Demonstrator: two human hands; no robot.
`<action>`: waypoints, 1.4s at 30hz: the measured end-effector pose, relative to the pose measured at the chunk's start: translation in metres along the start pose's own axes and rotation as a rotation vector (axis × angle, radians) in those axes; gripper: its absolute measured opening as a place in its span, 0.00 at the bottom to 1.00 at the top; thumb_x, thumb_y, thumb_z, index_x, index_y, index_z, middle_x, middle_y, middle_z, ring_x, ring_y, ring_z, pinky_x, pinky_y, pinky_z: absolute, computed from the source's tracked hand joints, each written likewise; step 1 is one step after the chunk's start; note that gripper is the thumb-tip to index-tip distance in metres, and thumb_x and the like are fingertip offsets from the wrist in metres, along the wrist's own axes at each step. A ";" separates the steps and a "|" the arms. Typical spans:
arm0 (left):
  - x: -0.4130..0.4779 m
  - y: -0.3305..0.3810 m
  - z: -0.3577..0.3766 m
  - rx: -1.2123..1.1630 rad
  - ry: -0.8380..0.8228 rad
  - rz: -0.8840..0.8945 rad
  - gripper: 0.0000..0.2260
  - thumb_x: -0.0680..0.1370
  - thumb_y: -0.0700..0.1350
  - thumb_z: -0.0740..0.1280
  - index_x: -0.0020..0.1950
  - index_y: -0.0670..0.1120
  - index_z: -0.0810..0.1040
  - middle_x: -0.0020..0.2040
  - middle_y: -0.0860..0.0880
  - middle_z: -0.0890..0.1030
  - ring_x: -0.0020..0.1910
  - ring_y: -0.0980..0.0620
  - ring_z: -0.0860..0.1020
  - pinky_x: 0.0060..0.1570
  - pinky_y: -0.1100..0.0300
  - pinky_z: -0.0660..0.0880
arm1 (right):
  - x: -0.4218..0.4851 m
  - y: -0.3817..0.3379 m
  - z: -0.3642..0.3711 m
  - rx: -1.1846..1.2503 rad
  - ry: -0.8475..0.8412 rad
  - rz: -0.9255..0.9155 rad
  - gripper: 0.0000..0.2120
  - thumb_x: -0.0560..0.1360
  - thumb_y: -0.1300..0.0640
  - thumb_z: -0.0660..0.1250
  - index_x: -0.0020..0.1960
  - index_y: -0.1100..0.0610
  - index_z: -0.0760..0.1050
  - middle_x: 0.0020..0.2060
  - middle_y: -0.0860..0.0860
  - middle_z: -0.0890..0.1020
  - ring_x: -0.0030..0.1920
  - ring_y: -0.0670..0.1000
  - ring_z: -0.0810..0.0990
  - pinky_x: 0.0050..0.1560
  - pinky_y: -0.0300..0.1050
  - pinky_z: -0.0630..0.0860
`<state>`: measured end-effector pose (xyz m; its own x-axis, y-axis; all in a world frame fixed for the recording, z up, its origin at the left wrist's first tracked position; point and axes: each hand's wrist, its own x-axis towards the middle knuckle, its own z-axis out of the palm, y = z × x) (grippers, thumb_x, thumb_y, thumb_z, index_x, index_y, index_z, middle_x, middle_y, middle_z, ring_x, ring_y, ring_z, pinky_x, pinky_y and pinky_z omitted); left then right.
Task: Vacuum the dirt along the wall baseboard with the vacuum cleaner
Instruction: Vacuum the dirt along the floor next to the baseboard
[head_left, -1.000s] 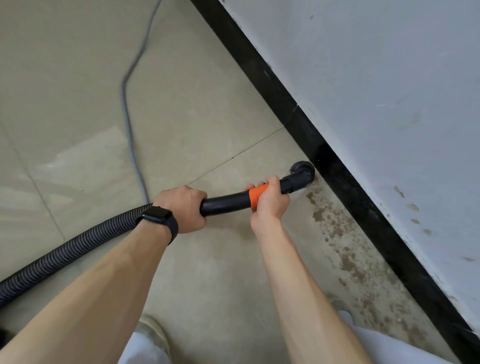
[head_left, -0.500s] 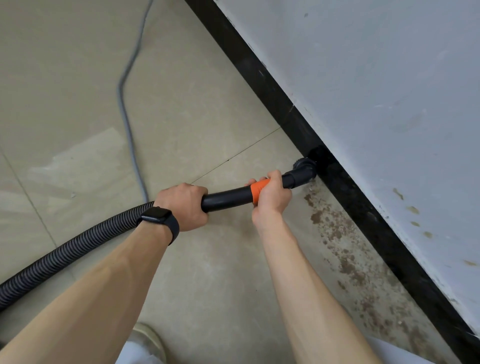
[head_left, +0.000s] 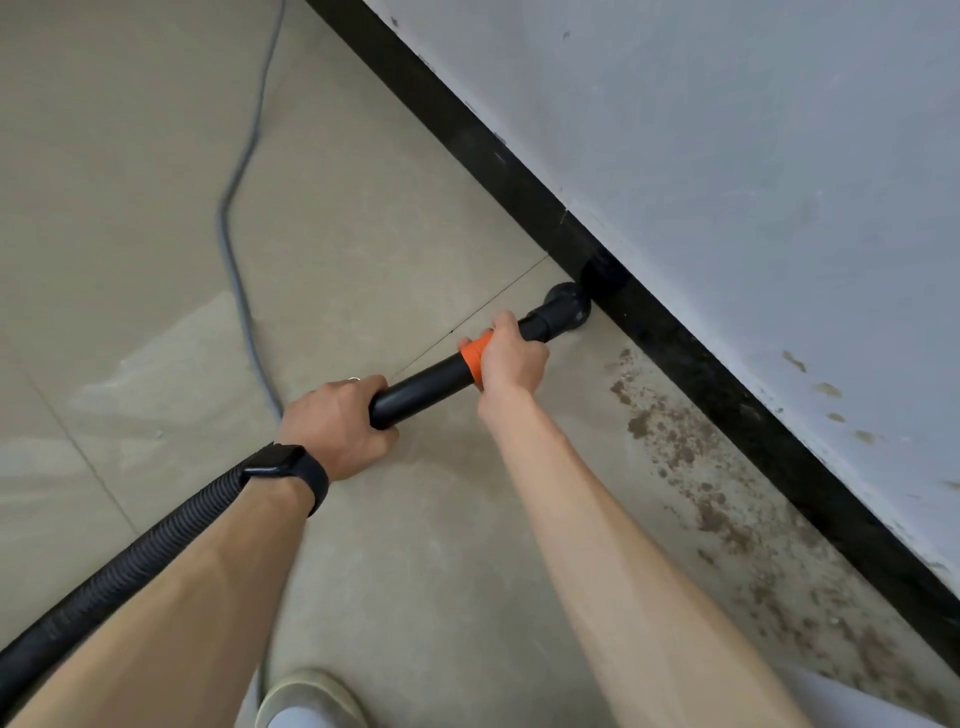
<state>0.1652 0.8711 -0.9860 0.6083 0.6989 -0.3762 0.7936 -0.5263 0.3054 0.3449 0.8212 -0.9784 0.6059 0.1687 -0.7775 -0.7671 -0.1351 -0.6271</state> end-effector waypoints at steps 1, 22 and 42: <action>-0.004 -0.002 0.000 0.025 -0.015 0.012 0.07 0.69 0.53 0.67 0.45 0.56 0.72 0.34 0.56 0.74 0.35 0.50 0.75 0.31 0.60 0.66 | -0.003 0.006 -0.005 0.020 0.009 0.010 0.15 0.79 0.56 0.67 0.62 0.59 0.69 0.45 0.54 0.80 0.27 0.47 0.83 0.35 0.41 0.81; -0.039 -0.019 -0.005 0.158 -0.110 0.006 0.05 0.70 0.52 0.66 0.43 0.57 0.71 0.35 0.56 0.75 0.33 0.52 0.73 0.31 0.60 0.64 | -0.035 0.048 -0.020 0.066 0.050 0.011 0.16 0.79 0.57 0.67 0.62 0.65 0.70 0.38 0.54 0.78 0.24 0.46 0.81 0.34 0.42 0.81; -0.017 0.046 0.015 0.234 -0.137 0.219 0.05 0.71 0.52 0.65 0.43 0.56 0.69 0.34 0.55 0.70 0.34 0.49 0.73 0.32 0.59 0.67 | -0.012 0.012 -0.085 0.220 0.111 -0.047 0.06 0.76 0.63 0.68 0.51 0.61 0.71 0.31 0.53 0.76 0.25 0.52 0.78 0.33 0.44 0.80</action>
<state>0.1918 0.8277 -0.9785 0.7485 0.4935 -0.4429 0.6161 -0.7647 0.1890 0.3459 0.7343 -0.9804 0.6520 0.0602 -0.7558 -0.7577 0.0884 -0.6466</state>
